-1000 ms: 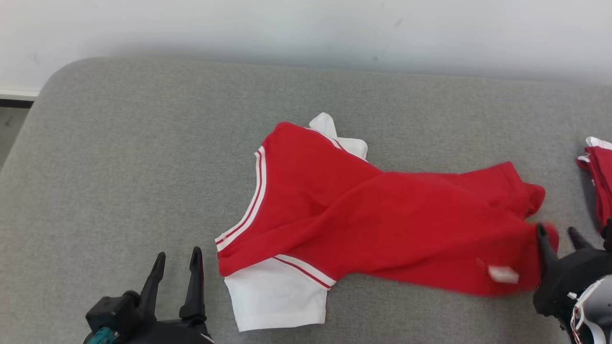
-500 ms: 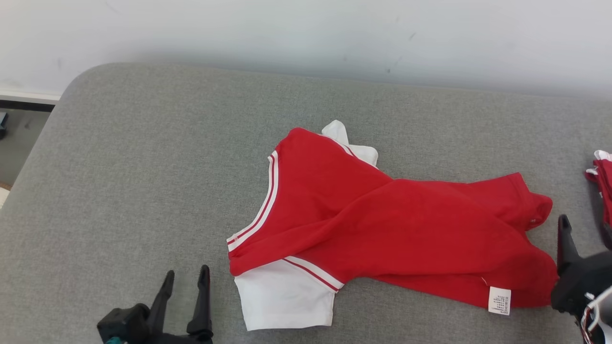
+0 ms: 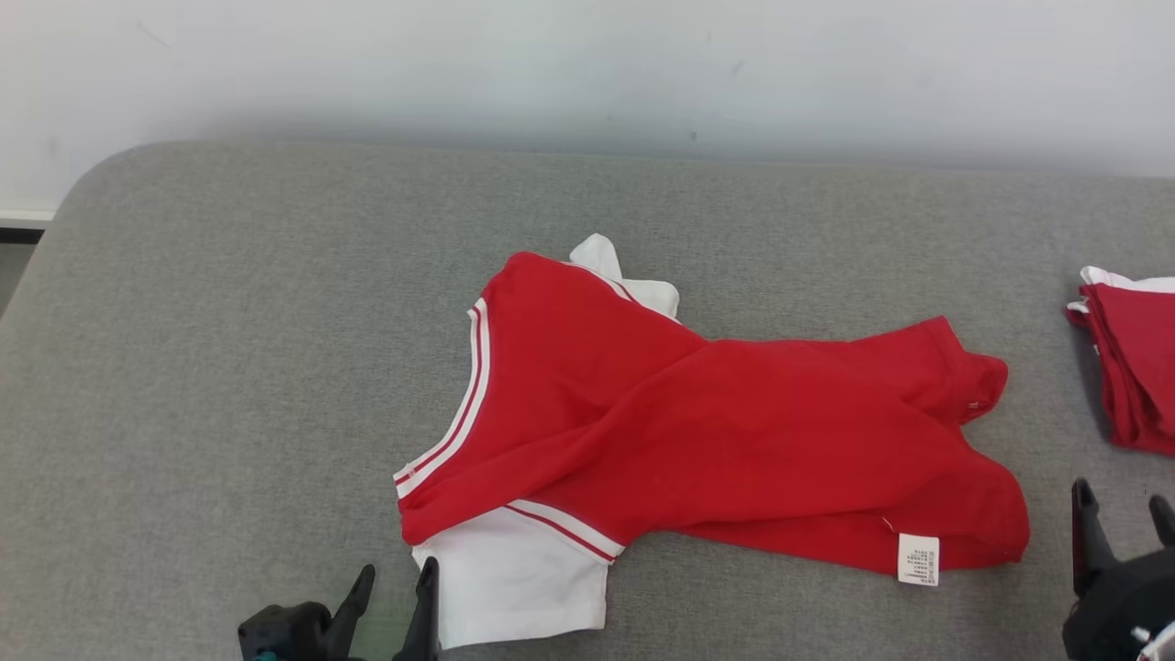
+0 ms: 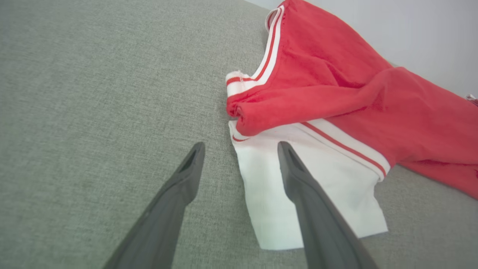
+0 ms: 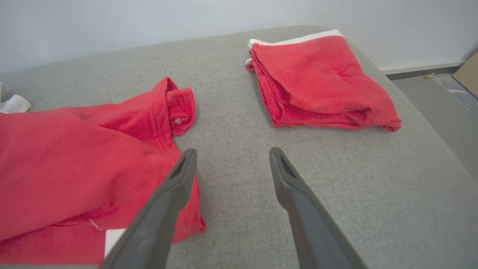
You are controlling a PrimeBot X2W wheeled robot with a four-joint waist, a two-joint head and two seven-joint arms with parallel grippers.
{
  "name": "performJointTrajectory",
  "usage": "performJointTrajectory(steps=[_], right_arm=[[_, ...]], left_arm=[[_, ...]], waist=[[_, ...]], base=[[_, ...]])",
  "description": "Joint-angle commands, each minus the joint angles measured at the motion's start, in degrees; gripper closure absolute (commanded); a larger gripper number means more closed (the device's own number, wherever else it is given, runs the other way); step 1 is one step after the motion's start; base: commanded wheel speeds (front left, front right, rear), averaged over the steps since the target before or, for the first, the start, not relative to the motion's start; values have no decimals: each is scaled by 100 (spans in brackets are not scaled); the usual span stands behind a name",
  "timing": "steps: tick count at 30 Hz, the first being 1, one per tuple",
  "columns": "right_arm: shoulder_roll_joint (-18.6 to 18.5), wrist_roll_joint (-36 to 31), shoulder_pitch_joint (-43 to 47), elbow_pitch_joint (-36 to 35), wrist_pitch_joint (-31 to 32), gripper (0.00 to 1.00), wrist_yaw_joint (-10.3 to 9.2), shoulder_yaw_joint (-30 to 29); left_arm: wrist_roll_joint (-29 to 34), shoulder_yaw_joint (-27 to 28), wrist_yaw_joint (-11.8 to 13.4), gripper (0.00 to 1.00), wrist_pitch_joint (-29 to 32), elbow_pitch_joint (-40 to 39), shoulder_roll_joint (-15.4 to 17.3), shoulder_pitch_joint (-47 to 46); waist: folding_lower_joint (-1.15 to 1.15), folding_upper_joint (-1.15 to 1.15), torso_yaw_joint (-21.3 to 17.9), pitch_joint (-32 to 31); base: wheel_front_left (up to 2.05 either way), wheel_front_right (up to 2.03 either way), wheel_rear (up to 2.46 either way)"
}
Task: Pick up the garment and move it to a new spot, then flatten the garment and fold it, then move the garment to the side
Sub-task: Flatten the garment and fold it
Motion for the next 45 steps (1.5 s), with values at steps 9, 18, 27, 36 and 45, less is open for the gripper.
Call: performJointTrajectory(steps=[9,18,27,36,45], right_arm=[[3,133,550,436,-157,0,-14,400],[1,145,448,805,-390,0,-14,674],[2,80,404,832,-451,0,-14,583],[3,60,268,836,-360,0,-14,505],[2,-41,260,771,-232,0,-14,632]], left_arm=[[-13,34,181,0,-136,238,-65,160],[-126,-14,194,0,48,458,-134,-18],[-407,-186,110,0,719,485,-114,266],[-448,-325,202,0,1070,-87,21,501],[-401,-397,235,91,1058,61,12,514]], waist=[[0,0,-284,105],[0,0,-319,143],[0,0,-312,163],[0,0,-261,232],[0,0,-276,176]], base=[[0,0,0],[0,0,0],[0,0,0],[0,0,0],[0,0,0]])
